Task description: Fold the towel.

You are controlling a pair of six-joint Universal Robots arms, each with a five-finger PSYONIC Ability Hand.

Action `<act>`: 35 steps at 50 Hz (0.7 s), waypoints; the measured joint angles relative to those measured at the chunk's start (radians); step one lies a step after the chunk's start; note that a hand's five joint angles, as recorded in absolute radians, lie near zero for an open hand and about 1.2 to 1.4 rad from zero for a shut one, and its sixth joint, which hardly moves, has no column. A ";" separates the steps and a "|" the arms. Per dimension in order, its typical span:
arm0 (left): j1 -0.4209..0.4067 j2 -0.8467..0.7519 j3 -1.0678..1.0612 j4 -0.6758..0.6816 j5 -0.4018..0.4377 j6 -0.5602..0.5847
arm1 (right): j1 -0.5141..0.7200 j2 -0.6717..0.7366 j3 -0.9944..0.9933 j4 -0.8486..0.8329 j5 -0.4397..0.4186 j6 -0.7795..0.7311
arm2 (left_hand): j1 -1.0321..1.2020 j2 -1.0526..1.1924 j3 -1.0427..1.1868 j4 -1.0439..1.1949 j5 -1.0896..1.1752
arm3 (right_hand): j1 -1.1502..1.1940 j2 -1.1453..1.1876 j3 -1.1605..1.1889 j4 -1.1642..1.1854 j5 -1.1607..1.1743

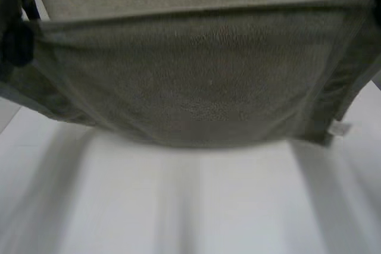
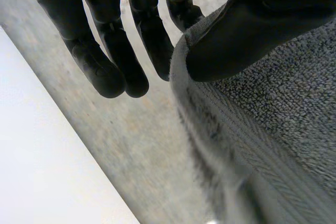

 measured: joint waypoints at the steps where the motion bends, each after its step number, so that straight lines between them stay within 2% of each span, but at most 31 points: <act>1: 0.001 -0.001 0.026 -0.017 0.001 0.001 | -0.003 0.013 -0.029 0.028 -0.008 -0.001 | 0.000 0.000 0.000 0.000 0.000 | 0.000 0.000 0.000 0.000 0.000; 5: 0.003 -0.061 0.090 -0.052 0.005 0.012 | -0.008 0.116 -0.097 0.123 -0.026 -0.019 | 0.000 0.000 0.000 0.000 0.000 | 0.000 0.000 0.004 0.000 0.000; 8: 0.003 -0.170 0.135 -0.063 0.008 0.040 | -0.005 0.213 -0.119 0.167 -0.026 -0.044 | 0.000 0.000 0.000 0.000 0.000 | 0.000 0.000 0.005 0.000 0.000; 12: -0.010 -0.392 0.223 -0.067 0.007 0.120 | 0.012 0.376 -0.150 0.190 -0.016 -0.088 | 0.000 0.000 0.000 0.000 0.000 | 0.000 0.000 0.005 0.000 0.001; 18: -0.062 -0.674 0.417 -0.066 -0.001 0.267 | 0.048 0.605 -0.305 0.159 0.034 -0.102 | 0.000 0.000 0.001 0.000 0.000 | 0.000 0.000 0.005 0.000 0.005; 23: -0.090 -0.782 0.612 -0.057 -0.005 0.330 | 0.074 0.719 -0.512 0.046 0.107 -0.077 | 0.000 0.000 0.001 0.000 0.000 | 0.000 0.000 0.005 0.000 0.005; 28: -0.102 -0.795 0.818 -0.016 -0.007 0.295 | 0.091 0.729 -0.641 -0.192 0.154 -0.008 | 0.000 0.000 0.002 0.000 0.000 | 0.000 0.000 0.005 0.000 0.005; 32: -0.101 -0.760 0.950 0.037 -0.009 0.190 | 0.098 0.635 -0.623 -0.380 0.162 0.066 | 0.009 0.000 0.002 0.000 0.000 | 0.000 0.000 0.005 0.000 0.005; 35: -0.095 -0.733 0.992 0.057 -0.008 0.108 | 0.099 0.557 -0.565 -0.445 0.151 0.100 | 0.009 0.000 0.002 0.000 0.000 | 0.000 0.000 0.005 0.000 0.005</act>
